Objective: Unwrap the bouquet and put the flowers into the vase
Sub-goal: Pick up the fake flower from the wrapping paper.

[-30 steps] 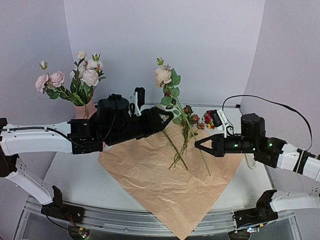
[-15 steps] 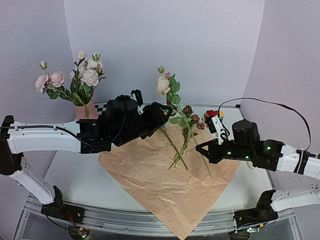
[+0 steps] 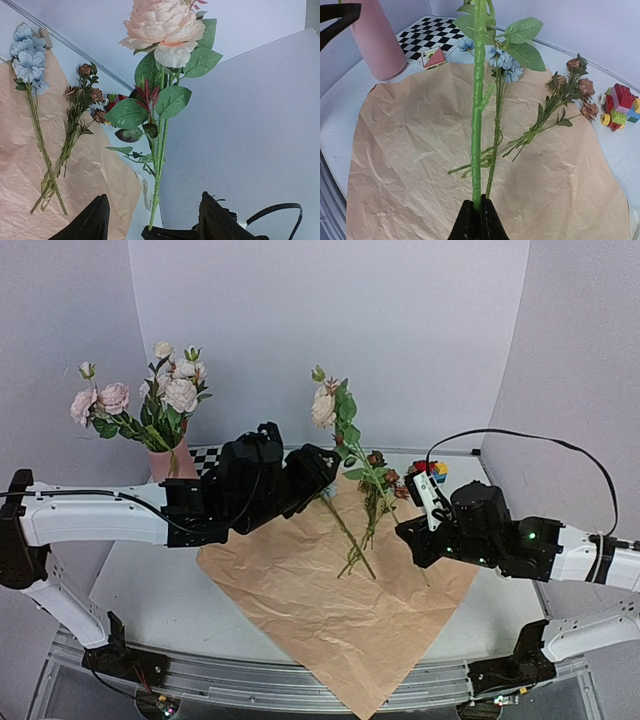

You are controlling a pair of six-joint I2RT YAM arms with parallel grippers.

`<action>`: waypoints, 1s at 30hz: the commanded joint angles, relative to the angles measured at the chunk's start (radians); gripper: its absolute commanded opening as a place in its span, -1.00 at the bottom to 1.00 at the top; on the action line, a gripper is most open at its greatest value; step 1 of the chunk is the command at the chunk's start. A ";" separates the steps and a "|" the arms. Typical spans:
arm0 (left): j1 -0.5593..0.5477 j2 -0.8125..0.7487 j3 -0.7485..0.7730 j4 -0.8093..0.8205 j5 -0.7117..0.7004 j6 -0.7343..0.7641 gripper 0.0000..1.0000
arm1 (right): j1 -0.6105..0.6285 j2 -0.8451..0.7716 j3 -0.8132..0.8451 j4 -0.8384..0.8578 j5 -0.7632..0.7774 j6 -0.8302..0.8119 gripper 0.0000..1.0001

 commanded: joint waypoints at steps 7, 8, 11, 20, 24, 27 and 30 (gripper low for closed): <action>0.014 0.053 0.087 -0.005 0.041 0.016 0.14 | 0.083 0.042 0.061 -0.004 0.034 -0.070 -1.00; 0.017 0.054 0.085 -0.006 0.044 0.012 0.12 | 0.090 0.045 0.063 -0.004 0.039 -0.074 -1.00; 0.028 0.052 0.068 -0.008 0.051 -0.015 0.08 | 0.117 0.058 0.069 -0.005 0.067 -0.088 -1.00; 0.061 0.053 0.033 -0.025 0.077 -0.073 -0.08 | 0.167 0.087 0.090 -0.010 0.108 -0.114 -1.00; 0.070 0.062 0.035 -0.059 0.081 -0.093 -0.06 | 0.175 0.093 0.093 -0.011 0.122 -0.120 -1.00; 0.077 0.072 0.045 -0.101 0.079 -0.108 0.01 | 0.182 0.103 0.095 -0.013 0.145 -0.120 -1.00; 0.080 0.077 0.054 -0.160 0.067 -0.125 0.07 | 0.182 0.119 0.099 -0.023 0.192 -0.111 -1.00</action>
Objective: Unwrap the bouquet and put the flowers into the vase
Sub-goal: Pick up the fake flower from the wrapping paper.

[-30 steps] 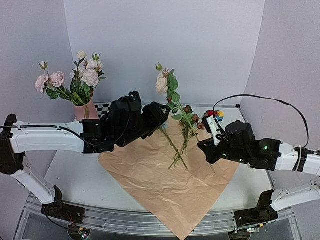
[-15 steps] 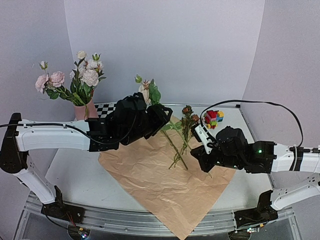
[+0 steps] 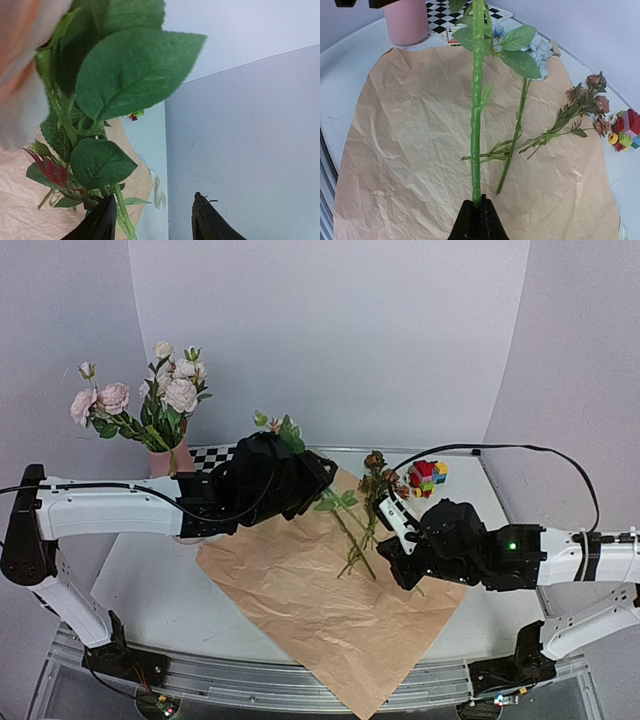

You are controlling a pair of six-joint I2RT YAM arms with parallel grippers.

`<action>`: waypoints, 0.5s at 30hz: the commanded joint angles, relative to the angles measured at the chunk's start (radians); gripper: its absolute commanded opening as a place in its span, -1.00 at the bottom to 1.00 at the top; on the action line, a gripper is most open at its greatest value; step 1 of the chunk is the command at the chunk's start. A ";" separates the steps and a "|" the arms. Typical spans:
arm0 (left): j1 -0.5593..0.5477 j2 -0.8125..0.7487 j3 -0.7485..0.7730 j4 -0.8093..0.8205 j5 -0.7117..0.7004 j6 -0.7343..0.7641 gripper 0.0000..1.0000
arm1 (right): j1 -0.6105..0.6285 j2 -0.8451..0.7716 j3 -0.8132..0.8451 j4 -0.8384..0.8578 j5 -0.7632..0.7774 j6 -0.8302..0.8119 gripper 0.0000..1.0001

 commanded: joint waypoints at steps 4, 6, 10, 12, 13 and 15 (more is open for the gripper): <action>0.011 0.008 0.017 -0.113 -0.014 -0.049 0.13 | 0.008 0.043 0.058 -0.009 0.157 0.003 -1.00; 0.012 0.007 0.015 -0.118 -0.013 -0.050 0.14 | 0.008 0.056 0.063 -0.016 0.171 0.009 -1.00; 0.016 0.015 0.017 -0.130 -0.011 -0.058 0.14 | 0.008 0.058 0.068 -0.014 0.138 0.012 -1.00; 0.020 0.021 0.018 -0.132 -0.004 -0.066 0.13 | 0.008 0.053 0.068 -0.008 0.106 0.005 -1.00; 0.023 0.023 0.021 -0.133 -0.001 -0.066 0.11 | 0.008 0.052 0.067 -0.005 0.093 0.002 -1.00; 0.027 0.030 0.030 -0.133 0.005 -0.063 0.09 | 0.008 0.047 0.064 -0.001 0.073 -0.005 -1.00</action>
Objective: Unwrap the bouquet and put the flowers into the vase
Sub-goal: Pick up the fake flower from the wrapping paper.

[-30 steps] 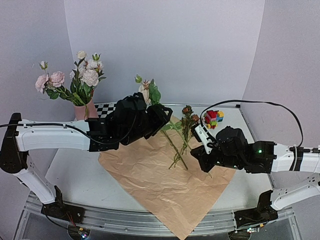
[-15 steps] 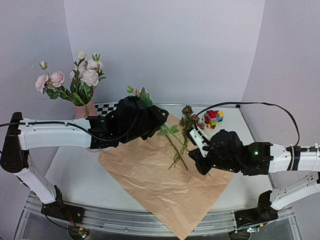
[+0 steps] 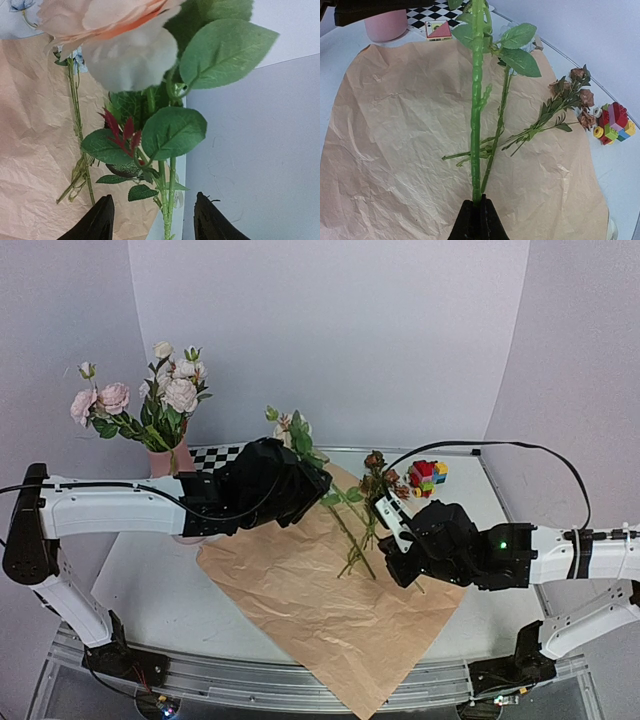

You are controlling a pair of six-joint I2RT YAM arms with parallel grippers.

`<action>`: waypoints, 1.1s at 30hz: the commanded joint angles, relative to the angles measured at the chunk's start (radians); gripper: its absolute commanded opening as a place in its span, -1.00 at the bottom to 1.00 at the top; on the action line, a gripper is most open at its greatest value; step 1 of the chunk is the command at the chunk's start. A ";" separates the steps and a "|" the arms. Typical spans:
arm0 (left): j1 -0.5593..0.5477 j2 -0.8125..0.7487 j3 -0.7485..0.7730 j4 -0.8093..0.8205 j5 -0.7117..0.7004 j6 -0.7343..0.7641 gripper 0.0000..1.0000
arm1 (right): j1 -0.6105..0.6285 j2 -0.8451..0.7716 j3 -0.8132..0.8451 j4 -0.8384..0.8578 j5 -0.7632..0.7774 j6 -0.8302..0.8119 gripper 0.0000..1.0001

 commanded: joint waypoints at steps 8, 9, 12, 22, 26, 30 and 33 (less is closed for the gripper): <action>0.033 0.036 0.047 -0.019 0.023 -0.011 0.01 | 0.003 -0.031 0.024 0.019 -0.095 -0.027 -1.00; 0.034 0.038 0.048 -0.020 0.025 -0.011 -0.04 | 0.003 -0.027 0.025 0.018 -0.099 -0.030 -1.00; 0.039 0.042 0.052 -0.019 0.031 -0.008 -0.21 | 0.005 -0.011 0.026 0.016 -0.103 -0.030 -1.00; 0.056 0.037 0.046 -0.023 0.039 0.001 -0.86 | 0.005 -0.003 0.019 0.016 -0.100 -0.036 -0.75; 0.058 0.023 0.043 -0.029 0.032 0.048 -1.00 | 0.005 -0.016 0.006 0.018 -0.099 -0.022 -0.31; 0.058 -0.021 0.001 -0.031 0.041 0.115 -1.00 | 0.005 -0.061 -0.023 0.031 -0.098 0.001 0.01; 0.058 -0.071 -0.054 -0.031 0.063 0.210 -1.00 | 0.005 -0.098 -0.051 0.036 -0.085 0.020 0.23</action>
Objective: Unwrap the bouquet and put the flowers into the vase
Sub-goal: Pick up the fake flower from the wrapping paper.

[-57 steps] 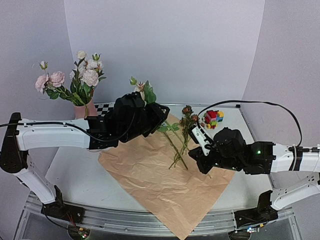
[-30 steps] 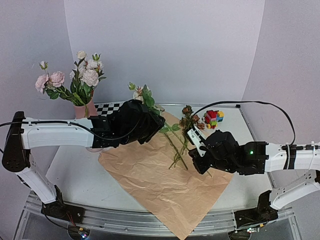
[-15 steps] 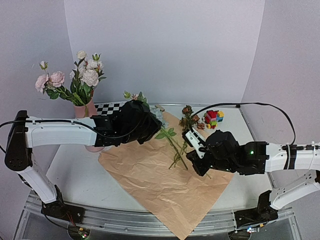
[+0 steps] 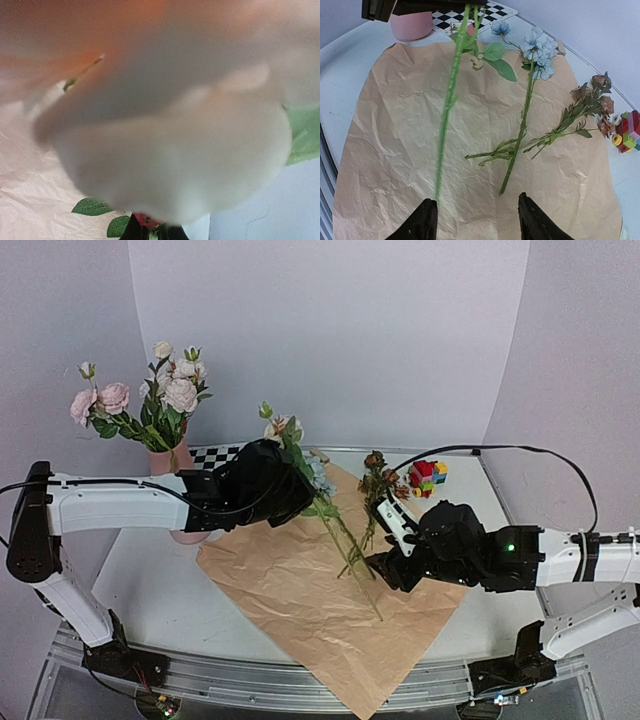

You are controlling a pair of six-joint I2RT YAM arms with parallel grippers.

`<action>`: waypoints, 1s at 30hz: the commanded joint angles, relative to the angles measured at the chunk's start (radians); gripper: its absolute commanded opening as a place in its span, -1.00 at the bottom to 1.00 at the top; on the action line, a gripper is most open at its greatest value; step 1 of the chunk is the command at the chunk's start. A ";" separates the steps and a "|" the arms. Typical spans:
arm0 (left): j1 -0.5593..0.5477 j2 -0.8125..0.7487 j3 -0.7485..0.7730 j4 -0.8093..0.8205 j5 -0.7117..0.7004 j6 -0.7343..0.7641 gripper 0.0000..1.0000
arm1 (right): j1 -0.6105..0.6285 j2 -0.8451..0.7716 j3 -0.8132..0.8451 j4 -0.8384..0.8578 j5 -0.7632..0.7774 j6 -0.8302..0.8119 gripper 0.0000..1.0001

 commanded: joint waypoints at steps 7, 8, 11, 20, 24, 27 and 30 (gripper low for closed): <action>0.004 -0.314 -0.181 -0.034 0.067 0.360 -1.00 | 0.003 -0.127 -0.083 0.017 0.099 0.091 0.32; 0.003 -0.354 -0.194 -0.047 0.067 0.383 -1.00 | 0.004 -0.133 -0.088 0.017 0.106 0.102 0.32; 0.005 -0.463 -0.180 -0.129 0.013 0.502 -1.00 | 0.004 -0.143 -0.094 0.019 0.112 0.127 0.32; 0.004 -0.625 0.146 -0.333 -0.355 0.928 -1.00 | 0.003 -0.142 -0.075 0.028 0.101 0.142 0.31; 0.004 -0.603 0.286 -0.330 -0.590 1.101 -1.00 | 0.004 -0.154 -0.073 0.028 0.096 0.146 0.31; 0.004 -0.574 0.384 -0.308 -0.685 1.237 -1.00 | 0.003 -0.167 -0.080 0.028 0.092 0.150 0.30; 0.003 -0.575 0.424 -0.224 -0.720 1.355 -1.00 | 0.004 -0.180 -0.089 0.028 0.093 0.151 0.30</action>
